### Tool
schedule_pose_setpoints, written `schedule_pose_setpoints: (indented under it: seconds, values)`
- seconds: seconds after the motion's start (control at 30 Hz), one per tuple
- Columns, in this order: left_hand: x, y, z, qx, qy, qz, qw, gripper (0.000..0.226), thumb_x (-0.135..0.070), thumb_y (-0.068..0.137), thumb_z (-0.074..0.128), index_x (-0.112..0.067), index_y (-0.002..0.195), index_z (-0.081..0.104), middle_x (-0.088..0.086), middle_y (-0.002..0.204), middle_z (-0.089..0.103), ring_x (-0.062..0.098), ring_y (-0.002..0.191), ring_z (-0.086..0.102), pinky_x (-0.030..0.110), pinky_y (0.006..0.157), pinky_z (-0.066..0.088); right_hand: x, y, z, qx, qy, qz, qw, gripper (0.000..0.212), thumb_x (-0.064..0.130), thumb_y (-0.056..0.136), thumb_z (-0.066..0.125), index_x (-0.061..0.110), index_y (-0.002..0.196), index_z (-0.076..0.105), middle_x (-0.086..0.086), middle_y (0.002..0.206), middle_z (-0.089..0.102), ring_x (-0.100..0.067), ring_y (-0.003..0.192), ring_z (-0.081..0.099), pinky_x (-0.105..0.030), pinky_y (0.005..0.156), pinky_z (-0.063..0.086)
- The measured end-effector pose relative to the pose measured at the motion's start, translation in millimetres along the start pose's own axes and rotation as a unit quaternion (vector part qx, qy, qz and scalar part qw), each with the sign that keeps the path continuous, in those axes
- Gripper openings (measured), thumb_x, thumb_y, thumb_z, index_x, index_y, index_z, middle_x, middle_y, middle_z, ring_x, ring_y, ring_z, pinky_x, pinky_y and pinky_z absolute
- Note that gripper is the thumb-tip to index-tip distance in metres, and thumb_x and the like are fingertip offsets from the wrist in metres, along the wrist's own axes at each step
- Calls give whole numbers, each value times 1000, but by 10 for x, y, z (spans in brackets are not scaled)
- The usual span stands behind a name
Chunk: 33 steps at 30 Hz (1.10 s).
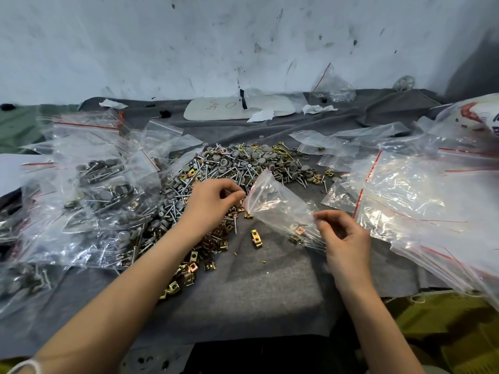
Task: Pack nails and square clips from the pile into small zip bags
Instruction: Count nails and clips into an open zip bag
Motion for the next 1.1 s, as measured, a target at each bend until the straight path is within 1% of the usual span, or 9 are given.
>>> schedule_pose_setpoints:
  seconds: [0.17, 0.3, 0.47, 0.57, 0.67, 0.8, 0.9, 1.0, 1.1]
  values:
    - [-96, 15, -161, -9, -142, -17, 990, 12, -13, 88, 66, -24, 90, 72, -9, 71, 65, -6, 57, 55, 9, 56, 41, -6, -5, 3, 3, 0, 0, 1000, 26, 3, 86, 66, 28, 78, 69, 16, 78, 70, 3, 77, 63, -6, 69, 44]
    - [-178, 41, -127, 27, 15, 17, 999, 15, -12, 88, 65, -23, 92, 73, -10, 82, 68, 1, 75, 60, 19, 72, 48, -14, -1, 3, 4, 3, 0, 1000, 26, 3, 86, 65, 28, 78, 69, 15, 79, 70, 2, 78, 63, -7, 70, 45]
    - [-36, 20, 96, 109, 226, 6, 968, 9, -29, 91, 61, -25, 91, 69, -9, 81, 62, 15, 82, 57, 38, 89, 48, -26, 5, 5, 1, 11, -4, 1000, 28, 1, 85, 66, 28, 77, 69, 16, 77, 70, 3, 75, 63, -6, 70, 45]
    - [-59, 2, 215, 99, 269, 42, 957, 12, -37, 90, 62, -26, 94, 65, -10, 81, 53, 19, 96, 54, 42, 94, 39, -32, 8, 6, -1, 11, -4, 1000, 29, 1, 85, 65, 29, 76, 69, 17, 77, 70, 4, 74, 62, -6, 68, 45]
    - [-35, -9, 381, 138, 291, 57, 945, 21, -38, 92, 58, -26, 109, 62, -5, 101, 61, 20, 107, 53, 44, 100, 36, -31, 5, 6, -1, 11, -5, 1000, 30, 1, 85, 65, 30, 76, 69, 16, 77, 70, 4, 74, 62, -6, 68, 45]
    - [-35, -13, 455, 135, 299, 82, 941, 21, -33, 94, 51, -28, 112, 59, -3, 107, 62, 20, 108, 54, 41, 97, 34, -23, 4, 5, 1, 16, 0, 1000, 29, 1, 85, 65, 29, 77, 69, 15, 79, 70, 3, 76, 63, -6, 68, 45]
    - [-70, -24, 329, 80, 182, 63, 978, 13, -34, 92, 57, -33, 79, 59, -14, 76, 57, 13, 78, 56, 39, 89, 43, -12, -2, 6, 3, 18, -1, 1000, 28, 1, 86, 65, 27, 78, 69, 14, 78, 70, 3, 76, 63, -6, 69, 45]
    - [-48, 5, 92, -25, -28, -13, 999, 3, -26, 88, 67, -28, 86, 67, -17, 74, 62, 2, 69, 57, 29, 76, 52, -10, -4, 0, -1, 19, -1, 1000, 27, 1, 85, 65, 27, 78, 69, 13, 78, 70, 2, 76, 63, -7, 70, 46]
    - [-95, 7, -27, -39, -164, -52, 984, 8, -17, 89, 66, -23, 92, 71, -6, 83, 71, 9, 77, 66, 24, 76, 53, -9, -3, 4, 0, 20, 1, 1000, 27, 1, 85, 65, 27, 78, 69, 12, 78, 70, 2, 77, 63, -7, 70, 46]
Point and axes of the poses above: each hand's wrist, its own y-axis towards the middle knuckle, its own z-axis out of the palm, x = y × z, the point moved 6 cm from there along y, towards the middle knuckle
